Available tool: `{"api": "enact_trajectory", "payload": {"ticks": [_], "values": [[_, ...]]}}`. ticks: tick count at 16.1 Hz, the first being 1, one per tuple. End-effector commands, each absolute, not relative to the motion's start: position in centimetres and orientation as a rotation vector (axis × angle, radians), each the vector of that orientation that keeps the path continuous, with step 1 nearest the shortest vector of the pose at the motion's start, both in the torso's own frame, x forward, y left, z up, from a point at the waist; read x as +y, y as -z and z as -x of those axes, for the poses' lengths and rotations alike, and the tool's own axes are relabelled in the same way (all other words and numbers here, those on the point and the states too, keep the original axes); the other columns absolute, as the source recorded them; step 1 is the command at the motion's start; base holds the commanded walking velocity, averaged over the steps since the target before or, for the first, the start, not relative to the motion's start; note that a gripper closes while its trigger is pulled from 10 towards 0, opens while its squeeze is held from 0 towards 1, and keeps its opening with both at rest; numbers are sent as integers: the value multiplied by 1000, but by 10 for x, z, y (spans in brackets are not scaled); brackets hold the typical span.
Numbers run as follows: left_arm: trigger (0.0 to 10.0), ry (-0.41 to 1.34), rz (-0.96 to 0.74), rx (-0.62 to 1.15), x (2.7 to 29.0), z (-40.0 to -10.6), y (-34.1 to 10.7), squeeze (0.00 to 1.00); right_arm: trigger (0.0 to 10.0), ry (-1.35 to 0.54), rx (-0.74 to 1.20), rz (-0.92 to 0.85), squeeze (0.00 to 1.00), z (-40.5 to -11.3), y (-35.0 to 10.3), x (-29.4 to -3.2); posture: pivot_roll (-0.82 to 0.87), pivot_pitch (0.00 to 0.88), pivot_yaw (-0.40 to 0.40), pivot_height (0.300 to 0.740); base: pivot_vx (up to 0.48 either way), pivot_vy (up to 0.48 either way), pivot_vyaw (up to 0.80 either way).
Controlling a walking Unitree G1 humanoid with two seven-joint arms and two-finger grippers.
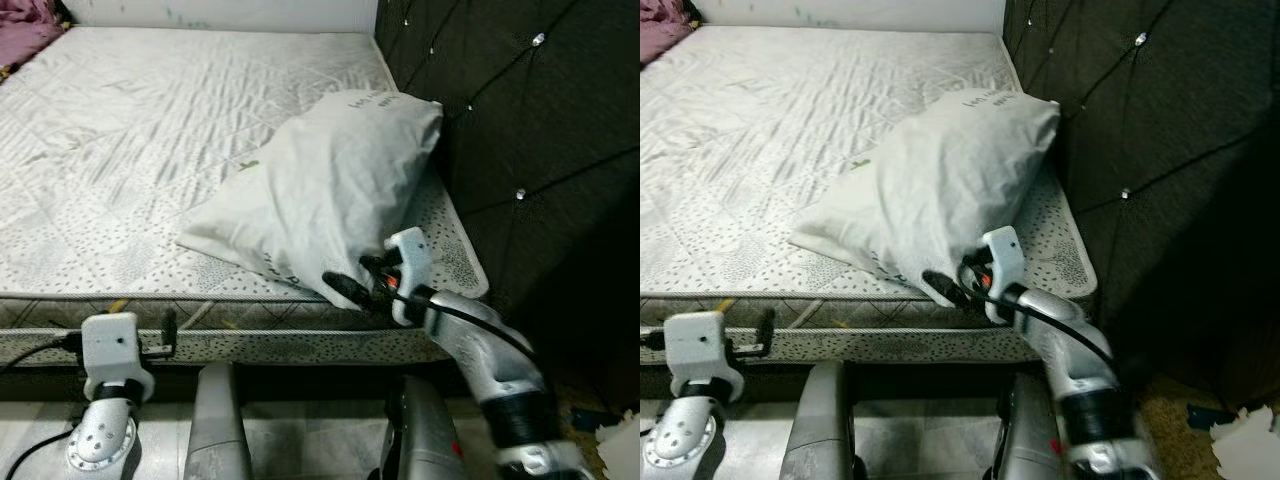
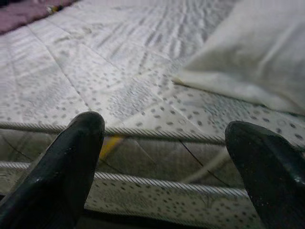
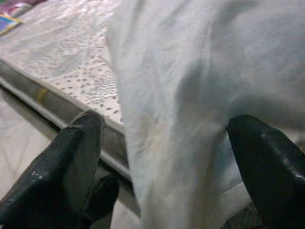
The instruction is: Clean up the room
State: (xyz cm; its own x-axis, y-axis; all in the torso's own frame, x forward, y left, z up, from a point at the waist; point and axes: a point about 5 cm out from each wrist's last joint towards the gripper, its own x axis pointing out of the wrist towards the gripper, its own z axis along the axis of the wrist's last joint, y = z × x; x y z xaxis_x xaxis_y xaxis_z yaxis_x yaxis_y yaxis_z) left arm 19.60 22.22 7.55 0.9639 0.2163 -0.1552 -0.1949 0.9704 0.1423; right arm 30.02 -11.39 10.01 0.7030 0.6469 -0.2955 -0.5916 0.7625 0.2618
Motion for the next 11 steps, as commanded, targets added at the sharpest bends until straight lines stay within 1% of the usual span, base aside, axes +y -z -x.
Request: {"api": "enact_trajectory", "payload": {"ticks": [1, 2, 3, 6, 8, 10, 11], "values": [[10000, -213, -133, 150, 223, -199, -81, 0, 10000, -652, 392, -100, 0, -305, -100, -114, 136, 0, -23, 518, 0, 0, 0], [10000, -212, -133, 149, 222, -200, -82, 0, 10000, -650, 394, -90, 0, -305, -100, -113, 136, 0, -23, 518, 0, 0, 0], [10000, -210, -124, 146, 221, -200, -82, 0, 10000, -613, 415, -52, 0, -307, -98, -113, 136, 0, -27, 518, 0, 0, 0], [10000, -208, -106, 146, 216, -200, -81, 0, 10000, -522, 436, -19, 0, -311, -92, -115, 137, 0, -32, 518, 0, 0, 0], [10000, -206, -104, 147, 214, -200, -81, 0, 10000, -455, 398, -29, 0, -315, -97, -122, 135, 0, -31, 518, 0, 0, 0], [10000, -204, -104, 152, 214, -200, -80, 0, 10000, -412, 429, 1, 0, -315, -91, -130, 129, 0, -30, 518, 0, 0, 0], [10000, -201, -105, 152, 214, -201, -80, 0, 10000, -420, 447, 2, 0, -312, -88, -129, 129, 0, -30, 518, 0, 0, 0]]}}
